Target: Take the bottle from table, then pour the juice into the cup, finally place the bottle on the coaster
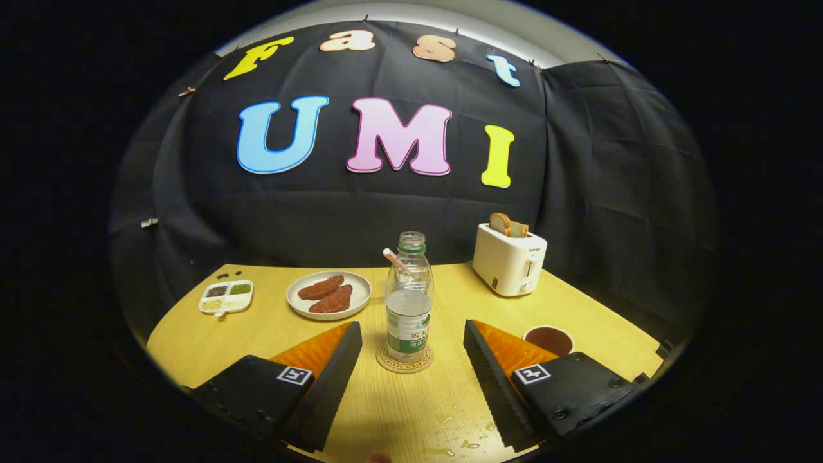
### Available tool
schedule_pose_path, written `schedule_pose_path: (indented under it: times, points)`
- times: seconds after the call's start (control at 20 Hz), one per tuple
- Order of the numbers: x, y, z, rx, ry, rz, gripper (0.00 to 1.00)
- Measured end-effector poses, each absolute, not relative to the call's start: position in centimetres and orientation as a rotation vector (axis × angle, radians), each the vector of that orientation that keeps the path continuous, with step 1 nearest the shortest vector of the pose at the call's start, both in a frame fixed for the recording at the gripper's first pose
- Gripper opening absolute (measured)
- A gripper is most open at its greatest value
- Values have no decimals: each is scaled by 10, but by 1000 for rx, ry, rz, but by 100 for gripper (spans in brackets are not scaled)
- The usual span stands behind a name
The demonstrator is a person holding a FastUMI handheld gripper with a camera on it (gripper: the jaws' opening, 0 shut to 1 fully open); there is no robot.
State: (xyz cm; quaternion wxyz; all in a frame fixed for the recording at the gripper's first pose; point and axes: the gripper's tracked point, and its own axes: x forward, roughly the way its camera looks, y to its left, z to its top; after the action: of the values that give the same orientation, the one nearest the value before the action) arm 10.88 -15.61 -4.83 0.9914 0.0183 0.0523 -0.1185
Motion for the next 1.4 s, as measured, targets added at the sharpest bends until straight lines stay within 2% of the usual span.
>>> schedule_pose_path:
  times: [0.65,0.95,1.4]
  points:
    - [-34,-47,17,14,-27,-47,98]
    - [-58,-30,4,-18,-13,-20,97]
    - [-59,-20,3,16,-20,-22,97]
